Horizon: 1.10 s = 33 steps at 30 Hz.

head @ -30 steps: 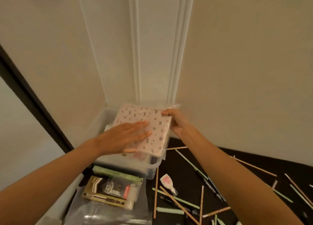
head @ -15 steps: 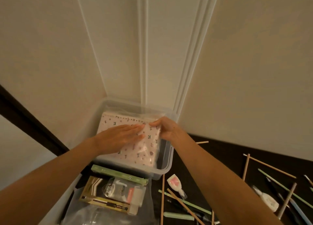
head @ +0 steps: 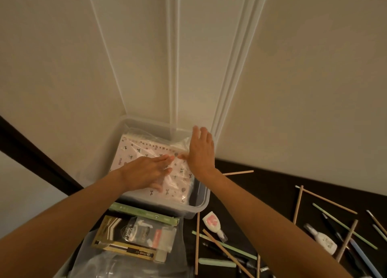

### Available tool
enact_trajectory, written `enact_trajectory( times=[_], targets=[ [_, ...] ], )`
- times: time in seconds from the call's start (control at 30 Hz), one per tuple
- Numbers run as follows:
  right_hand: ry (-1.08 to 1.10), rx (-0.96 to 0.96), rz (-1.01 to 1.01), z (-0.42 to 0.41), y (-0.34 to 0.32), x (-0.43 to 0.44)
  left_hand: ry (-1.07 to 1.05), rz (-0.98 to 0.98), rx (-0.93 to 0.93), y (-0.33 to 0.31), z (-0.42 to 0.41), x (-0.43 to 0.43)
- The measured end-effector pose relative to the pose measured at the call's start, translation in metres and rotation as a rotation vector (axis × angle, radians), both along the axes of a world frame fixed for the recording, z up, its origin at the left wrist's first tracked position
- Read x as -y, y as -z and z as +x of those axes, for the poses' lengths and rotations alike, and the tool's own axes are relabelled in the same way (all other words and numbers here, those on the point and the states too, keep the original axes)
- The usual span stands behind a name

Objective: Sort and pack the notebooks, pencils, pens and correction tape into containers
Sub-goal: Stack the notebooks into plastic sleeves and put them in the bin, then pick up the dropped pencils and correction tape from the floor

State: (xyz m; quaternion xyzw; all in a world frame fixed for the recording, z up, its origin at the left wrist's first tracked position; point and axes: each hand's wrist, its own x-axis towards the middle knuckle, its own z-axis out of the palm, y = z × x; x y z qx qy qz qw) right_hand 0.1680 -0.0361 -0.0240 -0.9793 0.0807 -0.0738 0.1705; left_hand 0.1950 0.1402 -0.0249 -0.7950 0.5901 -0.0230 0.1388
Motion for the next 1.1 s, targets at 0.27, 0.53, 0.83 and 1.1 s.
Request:
enact_trajectory(
  times=[0.27,0.53,0.83,1.1],
  targets=[
    [-0.393,-0.315,-0.322,0.015,-0.003,0.015,-0.162,0.321,-0.083,-0.004,-0.007,0.010],
    [-0.281,-0.433,-0.432,0.014,-0.010,0.009,-0.263,0.245,-0.138,-0.006,-0.014,0.009],
    [-0.110,-0.119,-0.055,-0.010,-0.030,0.024,-0.483,-0.277,-0.295,-0.019,-0.023,0.036],
    [0.048,-0.090,0.297,-0.064,-0.057,0.059,-0.796,-0.486,-0.295,-0.064,-0.052,0.070]
  ],
)
